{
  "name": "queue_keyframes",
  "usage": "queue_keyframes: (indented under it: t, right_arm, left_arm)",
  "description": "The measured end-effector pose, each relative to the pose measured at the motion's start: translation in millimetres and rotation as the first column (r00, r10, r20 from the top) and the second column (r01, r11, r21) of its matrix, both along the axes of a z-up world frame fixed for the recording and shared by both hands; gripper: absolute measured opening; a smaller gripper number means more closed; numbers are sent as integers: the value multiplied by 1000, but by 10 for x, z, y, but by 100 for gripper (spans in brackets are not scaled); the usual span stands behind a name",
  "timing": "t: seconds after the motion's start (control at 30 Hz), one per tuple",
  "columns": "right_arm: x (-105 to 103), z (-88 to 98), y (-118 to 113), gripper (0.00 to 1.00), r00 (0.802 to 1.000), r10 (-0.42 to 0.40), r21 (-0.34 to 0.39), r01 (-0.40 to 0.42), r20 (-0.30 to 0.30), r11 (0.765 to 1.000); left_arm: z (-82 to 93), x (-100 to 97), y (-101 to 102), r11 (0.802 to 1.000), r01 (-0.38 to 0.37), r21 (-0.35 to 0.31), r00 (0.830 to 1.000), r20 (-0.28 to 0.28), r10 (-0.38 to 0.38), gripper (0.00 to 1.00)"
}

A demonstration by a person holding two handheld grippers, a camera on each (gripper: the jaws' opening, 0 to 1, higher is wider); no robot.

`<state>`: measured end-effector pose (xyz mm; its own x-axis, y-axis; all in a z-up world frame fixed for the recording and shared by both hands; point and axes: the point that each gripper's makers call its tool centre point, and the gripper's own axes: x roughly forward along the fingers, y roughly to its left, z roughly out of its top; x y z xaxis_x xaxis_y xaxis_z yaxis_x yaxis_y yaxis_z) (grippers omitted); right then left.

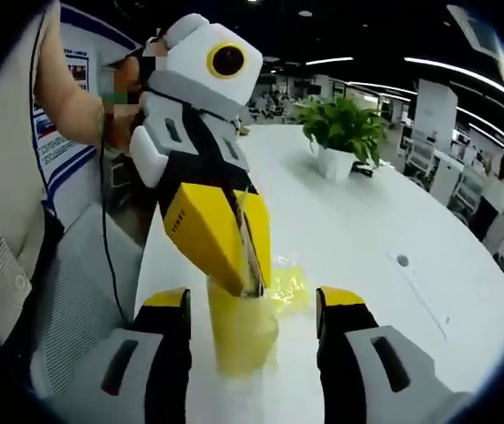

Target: Compare the silicone blocks by pressing each to a similar depth, holding the contact briefly, and releasing to observe deformation and rebound differences across the visible hardness samples.

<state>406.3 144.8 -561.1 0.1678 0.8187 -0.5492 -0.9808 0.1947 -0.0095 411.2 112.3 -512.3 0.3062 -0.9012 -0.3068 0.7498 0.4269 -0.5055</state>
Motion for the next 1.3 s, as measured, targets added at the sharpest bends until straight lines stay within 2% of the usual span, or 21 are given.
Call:
queue_keyframes:
  t: [0.13, 0.17, 0.33, 0.47, 0.73, 1.13, 1.23, 1.3]
  right_arm:
    - [-41, 38, -199, 52, 999, -46, 2, 46, 3, 999]
    - [-52, 50, -240, 52, 999, -53, 7, 53, 8, 999]
    - [-95, 113, -506, 54, 991, -129, 38, 128, 18, 991]
    - [-148, 129, -648, 53, 986, -160, 39, 158, 52, 987]
    - [-250, 218, -853, 52, 970, -229, 75, 223, 84, 972]
    - [-352, 347, -1213, 52, 931, -355, 129, 343, 86, 930]
    - [-365, 374, -1297, 50, 917, -383, 143, 367, 110, 919]
    - [-387, 378, -1345, 50, 912, -400, 153, 383, 93, 911]
  left_arm:
    - [-73, -6, -20, 1000, -7, -1, 1000, -28, 7, 0]
    - [-88, 2, -28, 1000, -16, 5, 1000, -14, 16, 0]
    - [-151, -3, -84, 1000, -18, -2, 999, -37, 18, 0]
    - [-194, -12, -140, 1000, -18, -14, 998, -68, 17, 0]
    - [-251, 6, -245, 1000, -26, -13, 997, -79, 25, 0]
    - [-445, 82, -426, 1000, -28, -5, 993, -115, 28, 0]
    - [-493, 103, -471, 999, -32, -13, 991, -134, 30, 0]
    - [-534, 130, -501, 999, -36, -13, 989, -141, 34, 0]
